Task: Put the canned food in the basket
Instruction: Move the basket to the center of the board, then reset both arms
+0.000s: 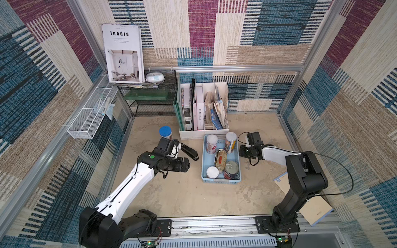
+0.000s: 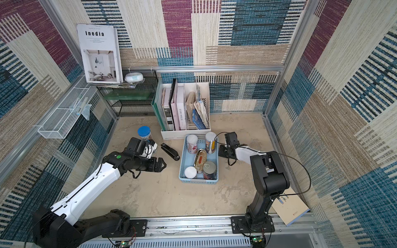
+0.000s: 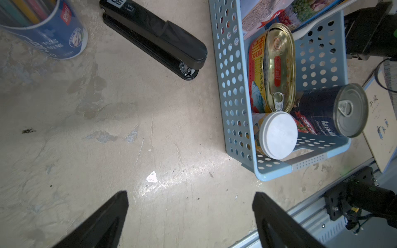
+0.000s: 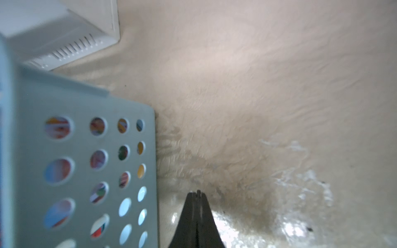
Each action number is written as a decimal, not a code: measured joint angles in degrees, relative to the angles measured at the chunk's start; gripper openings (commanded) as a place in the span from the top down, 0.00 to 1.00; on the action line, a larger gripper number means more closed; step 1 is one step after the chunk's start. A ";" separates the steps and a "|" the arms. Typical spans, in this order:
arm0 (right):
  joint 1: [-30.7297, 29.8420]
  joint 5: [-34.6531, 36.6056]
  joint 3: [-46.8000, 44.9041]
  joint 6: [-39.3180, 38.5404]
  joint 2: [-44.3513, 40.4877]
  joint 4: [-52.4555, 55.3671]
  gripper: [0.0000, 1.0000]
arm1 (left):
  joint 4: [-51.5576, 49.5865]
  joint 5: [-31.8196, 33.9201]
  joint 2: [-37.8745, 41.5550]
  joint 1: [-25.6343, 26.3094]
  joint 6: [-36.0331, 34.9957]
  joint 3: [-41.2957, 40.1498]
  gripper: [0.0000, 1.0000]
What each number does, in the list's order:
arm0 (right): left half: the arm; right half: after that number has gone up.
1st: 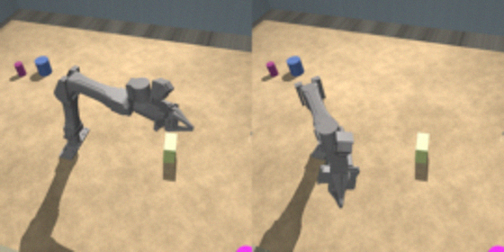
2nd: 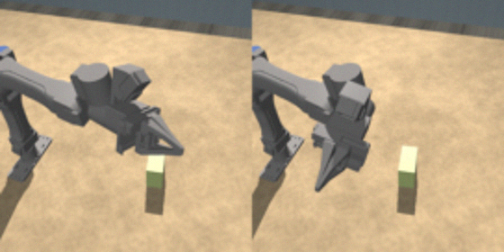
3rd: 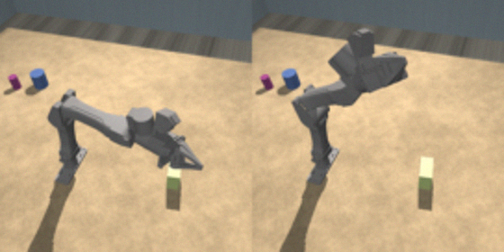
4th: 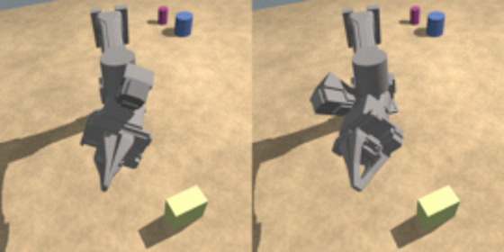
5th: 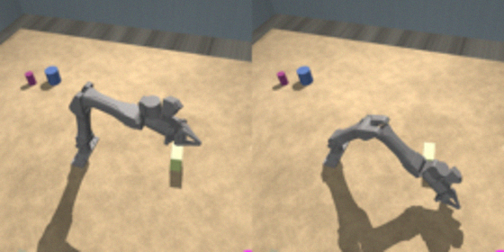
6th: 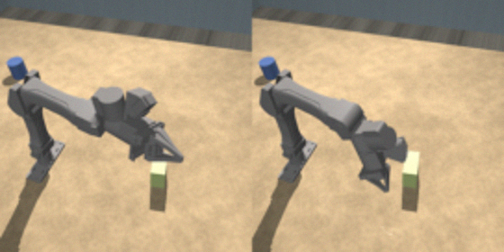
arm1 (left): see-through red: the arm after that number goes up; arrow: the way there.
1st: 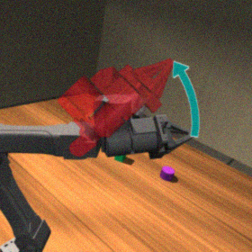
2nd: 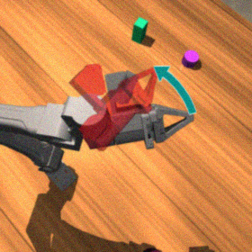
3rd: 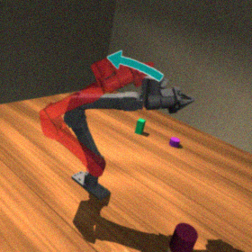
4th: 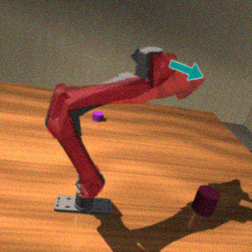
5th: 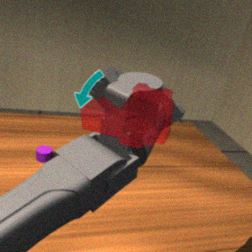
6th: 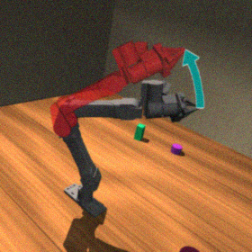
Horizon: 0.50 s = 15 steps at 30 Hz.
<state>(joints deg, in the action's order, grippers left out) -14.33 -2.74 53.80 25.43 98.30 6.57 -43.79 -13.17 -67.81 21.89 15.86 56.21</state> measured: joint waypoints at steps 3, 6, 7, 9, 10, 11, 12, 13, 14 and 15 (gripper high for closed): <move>1.29 1.68 0.02 -1.33 -3.54 1.38 0.98 | 0.09 0.07 1.14 0.00 0.04 0.00 0.01; 3.61 4.74 -1.84 -2.82 -10.21 1.64 0.45 | 1.03 0.79 2.75 0.00 0.66 0.22 0.00; 4.00 5.79 -2.73 -3.48 -12.57 1.49 0.31 | 1.46 1.53 3.10 0.00 0.92 0.39 0.01; 4.22 6.45 -5.11 -5.20 -18.43 0.79 0.10 | 3.58 3.23 3.89 -0.02 2.19 0.79 0.01; 4.24 6.84 -6.01 -5.92 -20.72 0.44 0.06 | 4.66 4.22 4.04 -0.02 2.60 0.90 0.01; 4.22 7.67 -6.97 -6.88 -23.28 -0.22 0.04 | 5.88 5.51 4.11 -0.02 3.32 1.09 0.01; 4.24 8.41 -7.69 -7.76 -25.27 -0.90 0.02 | 6.95 7.13 4.11 -0.02 3.41 1.29 0.01; 4.26 9.11 -8.31 -8.61 -26.75 -1.44 0.01 | 8.07 9.14 4.13 -0.02 3.41 1.46 0.01; 4.28 10.01 -8.96 -9.73 -28.41 -1.77 0.00 | 9.75 11.67 4.37 -0.02 3.41 1.42 0.01; 4.35 10.73 -9.60 -10.36 -29.75 -2.10 0.00 | 11.74 14.64 4.83 -0.02 3.37 1.01 0.01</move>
<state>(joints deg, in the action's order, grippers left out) -9.98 7.99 44.21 15.07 68.55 4.47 -32.05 1.48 -62.98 21.87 19.22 57.21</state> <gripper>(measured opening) 0.997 0.994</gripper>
